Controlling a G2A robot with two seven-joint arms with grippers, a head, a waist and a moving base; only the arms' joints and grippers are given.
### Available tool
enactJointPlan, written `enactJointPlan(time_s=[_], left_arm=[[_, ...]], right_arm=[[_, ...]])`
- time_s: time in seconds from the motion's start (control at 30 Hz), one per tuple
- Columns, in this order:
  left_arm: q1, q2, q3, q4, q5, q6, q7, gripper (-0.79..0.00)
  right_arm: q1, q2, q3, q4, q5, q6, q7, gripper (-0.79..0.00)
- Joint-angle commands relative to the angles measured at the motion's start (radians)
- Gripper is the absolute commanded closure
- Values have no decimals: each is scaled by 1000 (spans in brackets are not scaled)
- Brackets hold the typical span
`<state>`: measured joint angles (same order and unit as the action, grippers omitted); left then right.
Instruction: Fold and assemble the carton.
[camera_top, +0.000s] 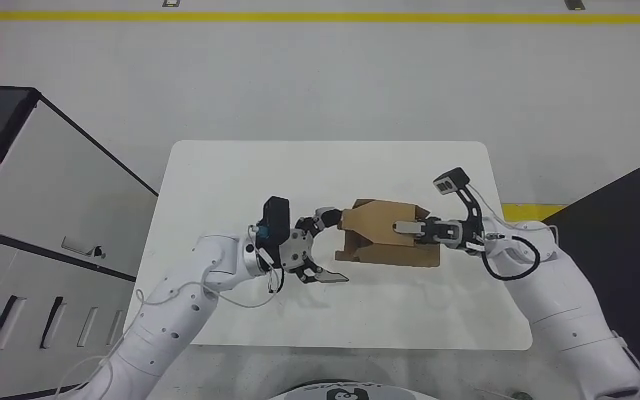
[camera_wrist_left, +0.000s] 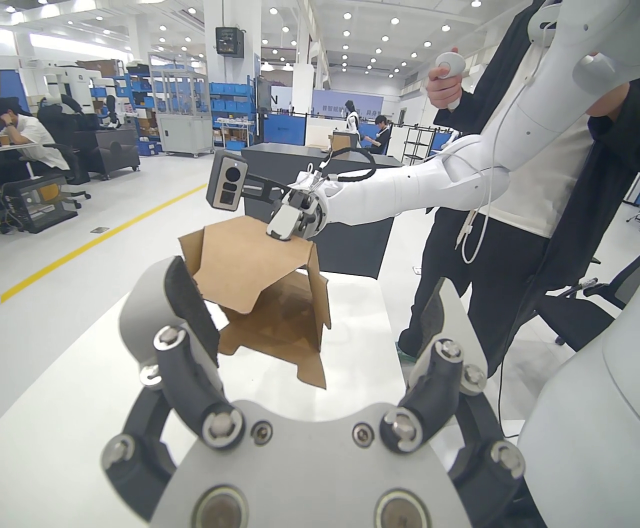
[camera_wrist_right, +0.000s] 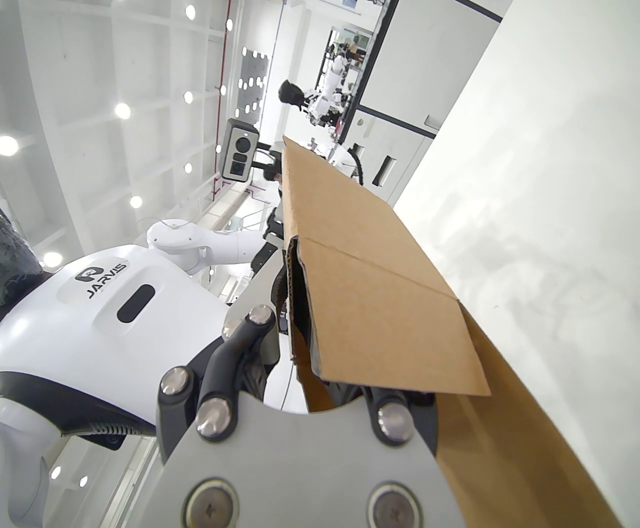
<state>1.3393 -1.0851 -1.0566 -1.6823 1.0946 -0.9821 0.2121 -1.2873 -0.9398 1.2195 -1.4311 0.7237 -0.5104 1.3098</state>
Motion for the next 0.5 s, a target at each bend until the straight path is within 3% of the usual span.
enactJointPlan(time_s=[0.0,0.47], left_arm=[[-1,0,-1,3,2,4,-10,-785],[-19,-3,17,-4,13,3,-43,-785]], right_arm=[[0,1,4,-4,6,0,0,0],[19,3,-7,34,-28,1,1,0]])
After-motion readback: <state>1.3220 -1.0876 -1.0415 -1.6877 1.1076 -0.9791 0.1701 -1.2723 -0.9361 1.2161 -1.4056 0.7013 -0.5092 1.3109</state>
